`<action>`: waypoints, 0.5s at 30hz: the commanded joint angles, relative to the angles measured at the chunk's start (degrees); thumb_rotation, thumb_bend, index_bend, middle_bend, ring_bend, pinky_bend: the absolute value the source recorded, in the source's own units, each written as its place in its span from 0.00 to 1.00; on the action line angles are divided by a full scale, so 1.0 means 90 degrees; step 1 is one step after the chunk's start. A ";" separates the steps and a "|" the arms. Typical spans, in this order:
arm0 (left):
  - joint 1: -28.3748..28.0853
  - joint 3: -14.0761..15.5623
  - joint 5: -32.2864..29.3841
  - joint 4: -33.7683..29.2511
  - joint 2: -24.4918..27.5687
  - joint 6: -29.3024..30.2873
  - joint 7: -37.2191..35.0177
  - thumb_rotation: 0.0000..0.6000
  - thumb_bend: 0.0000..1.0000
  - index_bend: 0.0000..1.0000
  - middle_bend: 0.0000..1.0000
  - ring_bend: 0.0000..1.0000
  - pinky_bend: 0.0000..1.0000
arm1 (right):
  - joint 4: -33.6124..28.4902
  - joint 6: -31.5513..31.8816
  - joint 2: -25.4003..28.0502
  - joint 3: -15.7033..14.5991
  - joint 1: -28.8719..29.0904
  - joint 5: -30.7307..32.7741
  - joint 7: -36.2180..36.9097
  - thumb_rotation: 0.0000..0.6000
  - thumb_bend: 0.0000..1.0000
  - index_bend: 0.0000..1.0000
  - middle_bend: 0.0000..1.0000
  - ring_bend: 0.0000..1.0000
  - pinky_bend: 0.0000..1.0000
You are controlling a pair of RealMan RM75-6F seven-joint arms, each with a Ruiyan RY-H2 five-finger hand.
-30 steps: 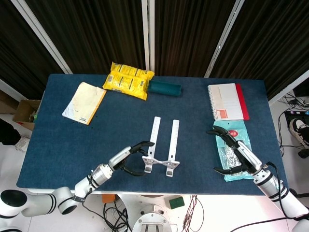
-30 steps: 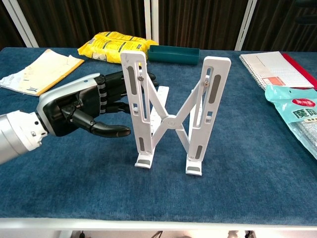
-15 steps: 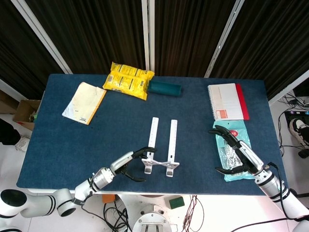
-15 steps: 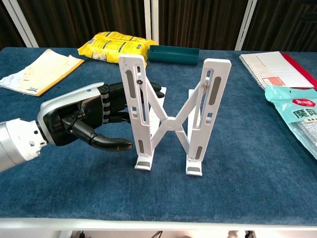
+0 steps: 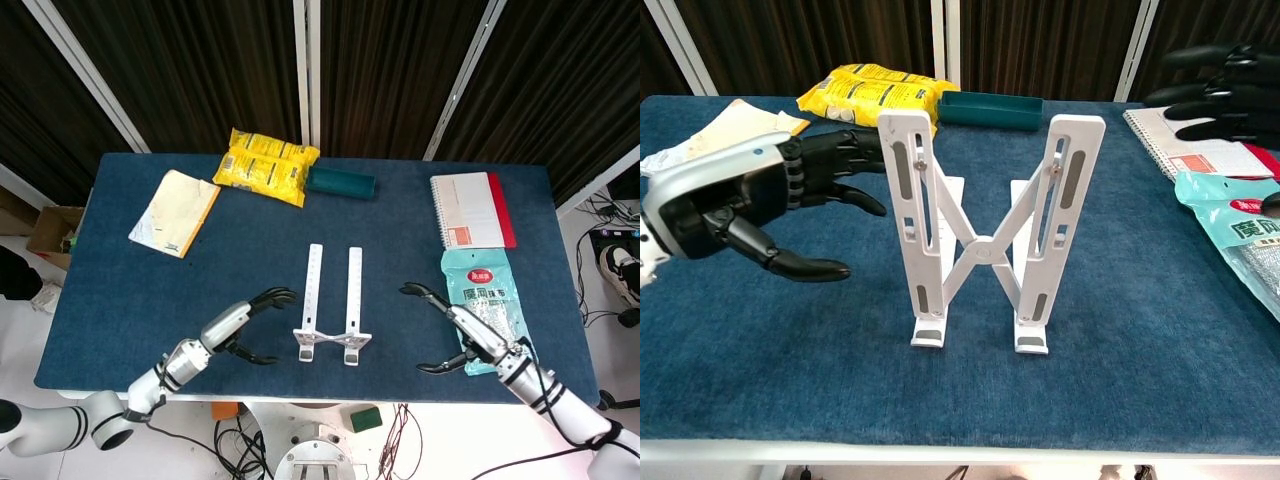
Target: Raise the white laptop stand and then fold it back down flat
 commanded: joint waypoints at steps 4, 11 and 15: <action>0.0833 0.0119 -0.0425 -0.0936 0.1333 0.0518 0.2501 1.00 0.15 0.14 0.09 0.05 0.21 | -0.0369 -0.0952 -0.0941 0.0434 0.0535 0.0582 -0.1008 1.00 0.00 0.00 0.08 0.00 0.00; 0.1306 0.0071 -0.0642 -0.1454 0.1919 0.0818 0.3376 1.00 0.15 0.15 0.09 0.05 0.21 | -0.0275 -0.1426 -0.1889 0.1123 0.0728 0.1898 -0.2276 1.00 0.02 0.00 0.08 0.00 0.00; 0.1419 -0.0018 -0.0682 -0.1514 0.2021 0.0848 0.3437 1.00 0.15 0.14 0.09 0.05 0.21 | -0.0055 -0.1502 -0.2356 0.1523 0.0830 0.2568 -0.2698 1.00 0.05 0.00 0.08 0.00 0.00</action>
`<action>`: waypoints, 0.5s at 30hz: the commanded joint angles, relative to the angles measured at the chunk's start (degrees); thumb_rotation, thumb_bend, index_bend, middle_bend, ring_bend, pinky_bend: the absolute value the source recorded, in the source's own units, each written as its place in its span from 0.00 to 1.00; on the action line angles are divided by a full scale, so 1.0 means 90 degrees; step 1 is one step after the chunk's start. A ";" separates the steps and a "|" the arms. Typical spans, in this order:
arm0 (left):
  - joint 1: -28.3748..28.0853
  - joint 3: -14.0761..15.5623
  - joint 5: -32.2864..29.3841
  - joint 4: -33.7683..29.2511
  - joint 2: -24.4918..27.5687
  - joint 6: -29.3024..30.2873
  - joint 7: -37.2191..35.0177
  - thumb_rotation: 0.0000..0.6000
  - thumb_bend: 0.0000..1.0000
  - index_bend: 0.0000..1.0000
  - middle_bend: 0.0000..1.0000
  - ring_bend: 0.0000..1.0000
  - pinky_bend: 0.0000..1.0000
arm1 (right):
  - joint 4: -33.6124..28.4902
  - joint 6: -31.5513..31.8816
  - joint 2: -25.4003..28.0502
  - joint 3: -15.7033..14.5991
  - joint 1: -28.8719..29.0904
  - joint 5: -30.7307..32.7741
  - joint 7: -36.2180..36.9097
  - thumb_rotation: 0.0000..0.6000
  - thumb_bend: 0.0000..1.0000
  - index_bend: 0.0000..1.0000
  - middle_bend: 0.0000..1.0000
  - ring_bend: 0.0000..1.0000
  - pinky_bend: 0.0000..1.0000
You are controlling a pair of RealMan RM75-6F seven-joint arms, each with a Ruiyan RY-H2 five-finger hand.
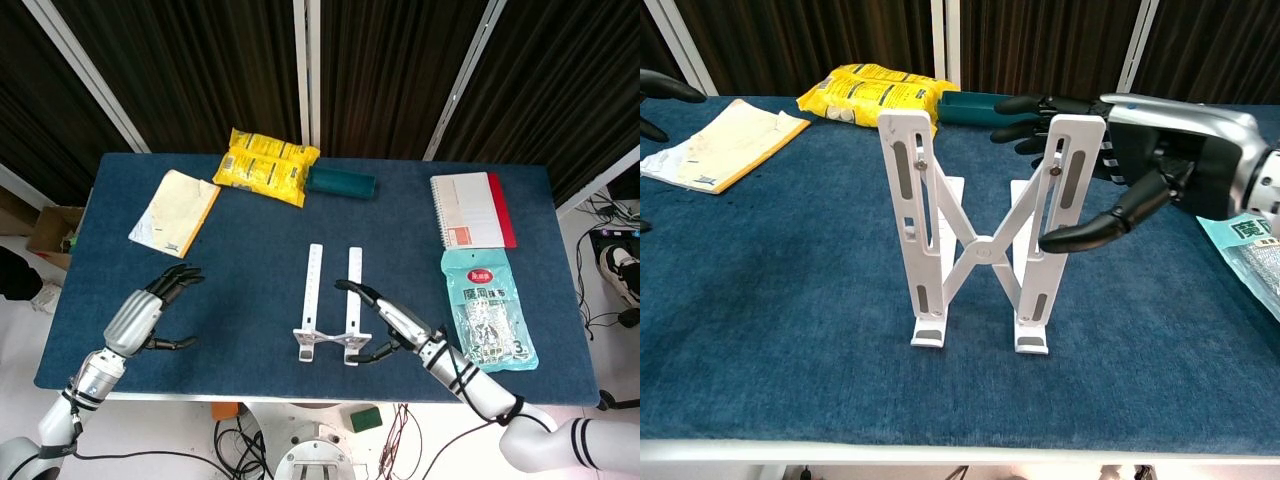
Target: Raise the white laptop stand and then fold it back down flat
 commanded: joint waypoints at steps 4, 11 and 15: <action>0.0086 -0.0131 -0.0047 -0.0010 0.0061 -0.0080 0.0070 1.00 0.15 0.14 0.09 0.05 0.21 | 0.0513 -0.0001 -0.0881 0.0785 0.0105 0.1143 -0.0617 1.00 0.08 0.00 0.08 0.00 0.00; 0.0065 -0.0333 -0.0162 0.0101 0.0096 -0.0348 0.0144 1.00 0.15 0.14 0.09 0.05 0.21 | 0.0985 0.0239 -0.1054 0.1159 -0.0141 0.1893 -0.0734 1.00 0.09 0.00 0.06 0.00 0.00; 0.0018 -0.0458 -0.0277 0.0166 0.0166 -0.0542 0.0223 1.00 0.15 0.14 0.09 0.05 0.21 | 0.0945 0.0881 -0.0984 0.1271 -0.0597 0.1954 -0.0586 1.00 0.09 0.00 0.01 0.00 0.00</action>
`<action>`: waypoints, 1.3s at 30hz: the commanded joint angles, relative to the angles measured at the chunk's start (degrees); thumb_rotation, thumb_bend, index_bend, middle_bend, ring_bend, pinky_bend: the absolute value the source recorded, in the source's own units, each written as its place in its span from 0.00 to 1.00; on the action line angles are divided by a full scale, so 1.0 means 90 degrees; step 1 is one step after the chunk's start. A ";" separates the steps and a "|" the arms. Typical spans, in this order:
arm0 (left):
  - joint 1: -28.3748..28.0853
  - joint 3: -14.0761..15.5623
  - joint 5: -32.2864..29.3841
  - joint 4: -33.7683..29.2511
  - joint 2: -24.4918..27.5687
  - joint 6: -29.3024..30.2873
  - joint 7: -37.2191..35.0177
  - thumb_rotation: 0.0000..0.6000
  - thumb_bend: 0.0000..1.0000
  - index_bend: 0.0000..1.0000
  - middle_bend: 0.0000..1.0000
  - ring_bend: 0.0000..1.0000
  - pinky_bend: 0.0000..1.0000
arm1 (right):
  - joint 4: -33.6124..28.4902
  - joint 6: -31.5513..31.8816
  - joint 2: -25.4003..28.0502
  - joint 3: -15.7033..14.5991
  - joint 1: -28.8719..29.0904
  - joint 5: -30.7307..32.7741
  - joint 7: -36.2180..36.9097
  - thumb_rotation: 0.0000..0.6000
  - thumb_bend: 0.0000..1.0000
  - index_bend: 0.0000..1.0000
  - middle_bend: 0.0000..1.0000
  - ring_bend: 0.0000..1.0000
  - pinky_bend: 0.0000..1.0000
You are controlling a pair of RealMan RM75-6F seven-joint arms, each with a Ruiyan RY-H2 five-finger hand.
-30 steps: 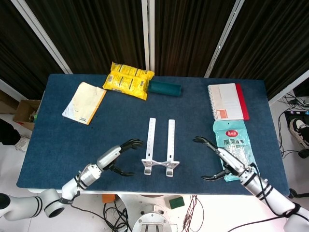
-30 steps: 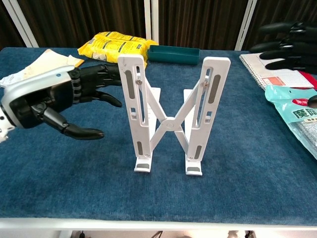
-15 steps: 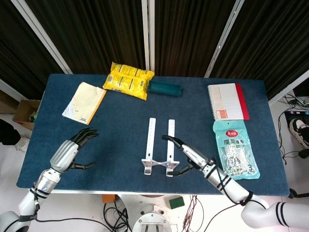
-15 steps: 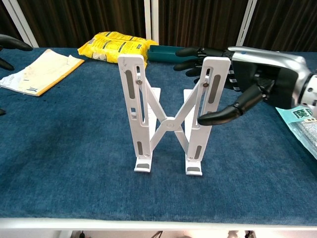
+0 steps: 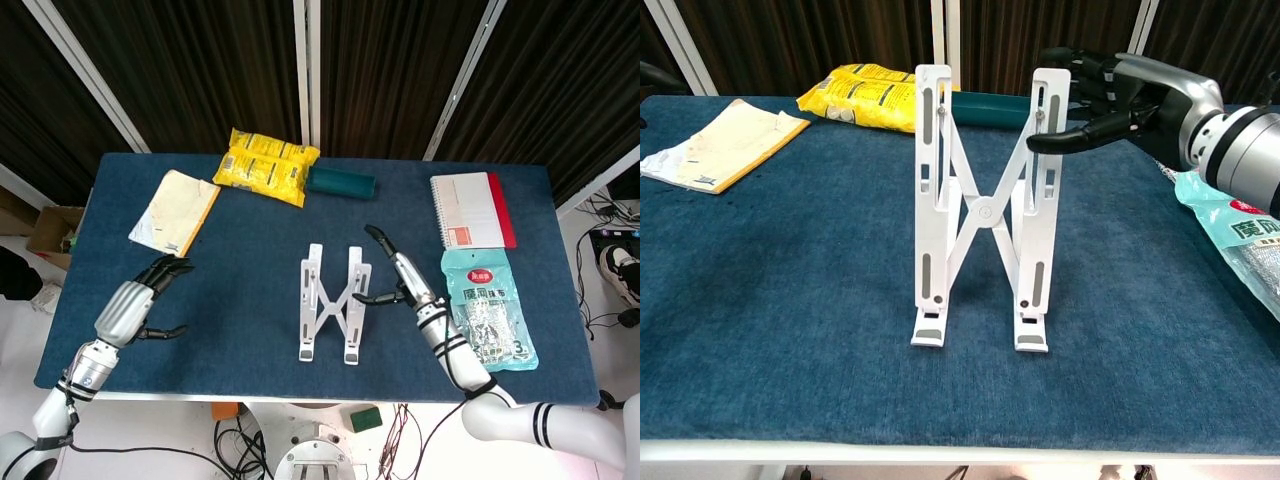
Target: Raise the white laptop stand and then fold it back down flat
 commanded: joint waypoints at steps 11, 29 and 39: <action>-0.0715 -0.0683 -0.0655 0.0636 -0.0067 -0.1294 0.1355 1.00 0.15 0.14 0.09 0.05 0.21 | -0.0143 0.1822 0.1168 -0.0696 -0.0818 -0.2694 -0.1736 1.00 0.09 0.08 0.29 0.14 0.07; -0.2268 -0.1333 -0.0751 0.2357 -0.2229 -0.2659 0.2765 1.00 0.01 0.10 0.00 0.03 0.17 | 0.1083 0.0782 0.0466 -0.1279 -0.0142 -0.3827 -0.4821 1.00 0.00 0.73 0.81 0.75 0.74; -0.2935 -0.1458 -0.0801 0.3446 -0.3250 -0.3196 0.2533 1.00 0.01 0.09 0.00 0.03 0.17 | 0.2233 0.0802 -0.0464 -0.1406 -0.0197 -0.3668 -0.4948 1.00 0.00 0.76 0.86 0.82 0.81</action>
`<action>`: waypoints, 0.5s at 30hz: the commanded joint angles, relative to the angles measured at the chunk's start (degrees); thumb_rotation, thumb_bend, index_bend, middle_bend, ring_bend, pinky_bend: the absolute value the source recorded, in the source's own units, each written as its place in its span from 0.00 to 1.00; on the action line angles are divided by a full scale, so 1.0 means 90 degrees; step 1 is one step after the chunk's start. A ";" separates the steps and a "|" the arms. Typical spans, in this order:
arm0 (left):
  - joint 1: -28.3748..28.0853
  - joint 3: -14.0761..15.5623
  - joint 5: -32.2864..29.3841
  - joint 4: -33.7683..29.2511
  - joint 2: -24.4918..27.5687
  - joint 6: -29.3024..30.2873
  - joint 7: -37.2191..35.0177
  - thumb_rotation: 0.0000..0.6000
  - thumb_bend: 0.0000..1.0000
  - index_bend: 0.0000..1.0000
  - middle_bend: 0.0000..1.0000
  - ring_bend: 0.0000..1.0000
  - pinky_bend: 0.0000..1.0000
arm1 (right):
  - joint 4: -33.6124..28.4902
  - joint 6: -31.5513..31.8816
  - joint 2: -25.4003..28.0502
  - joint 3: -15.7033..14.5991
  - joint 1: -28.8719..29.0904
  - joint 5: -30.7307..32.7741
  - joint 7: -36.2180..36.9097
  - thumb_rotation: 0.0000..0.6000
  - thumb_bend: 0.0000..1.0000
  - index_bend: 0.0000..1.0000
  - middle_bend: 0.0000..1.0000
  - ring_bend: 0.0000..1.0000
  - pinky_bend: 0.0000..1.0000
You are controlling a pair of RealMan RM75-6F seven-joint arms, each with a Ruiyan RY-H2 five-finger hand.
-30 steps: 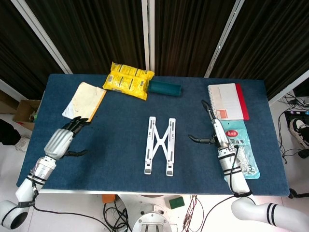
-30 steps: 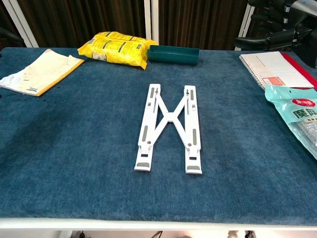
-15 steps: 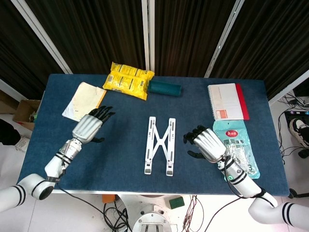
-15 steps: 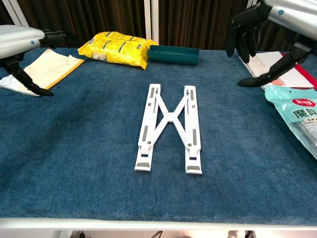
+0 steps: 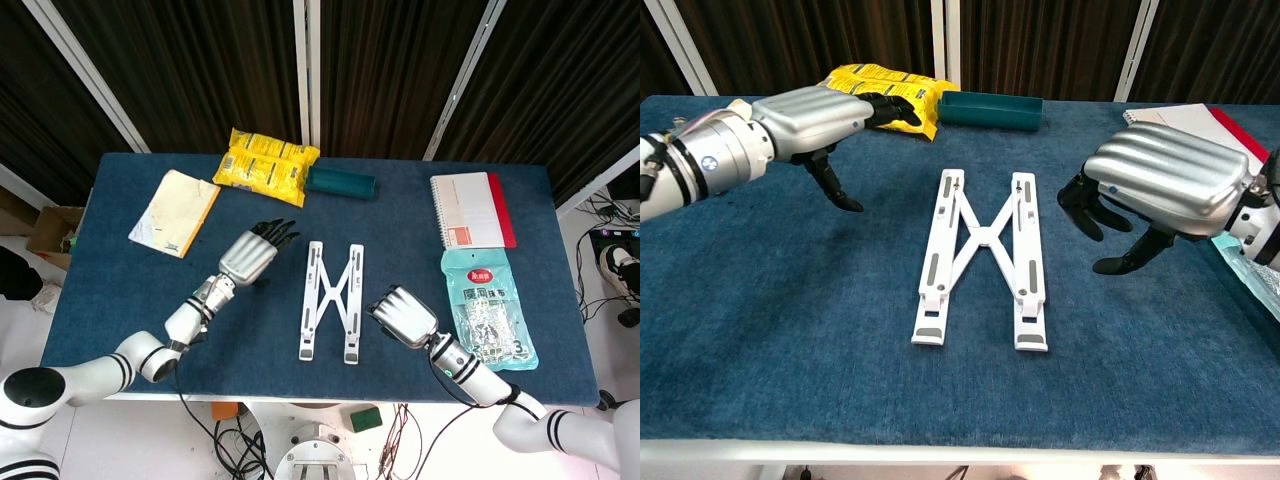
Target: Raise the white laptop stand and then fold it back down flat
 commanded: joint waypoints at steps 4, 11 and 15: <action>-0.0294 -0.0020 0.0024 0.0450 -0.0454 -0.0168 -0.0408 1.00 0.01 0.09 0.00 0.03 0.17 | 0.0542 -0.0011 -0.0440 -0.0105 0.0014 0.0069 0.0011 1.00 0.00 0.76 0.86 0.82 0.81; -0.0427 0.0024 0.0029 0.0843 -0.0717 -0.0231 -0.0648 1.00 0.01 0.09 0.00 0.03 0.16 | 0.0963 0.0022 -0.0773 -0.0175 0.0078 0.0044 0.0128 1.00 0.00 0.76 0.86 0.82 0.81; -0.0434 0.0026 -0.0028 0.0928 -0.0787 -0.0277 -0.0971 1.00 0.01 0.09 0.00 0.03 0.16 | 0.1226 0.0114 -0.0985 -0.0167 0.0117 0.0023 0.0186 1.00 0.00 0.76 0.86 0.82 0.81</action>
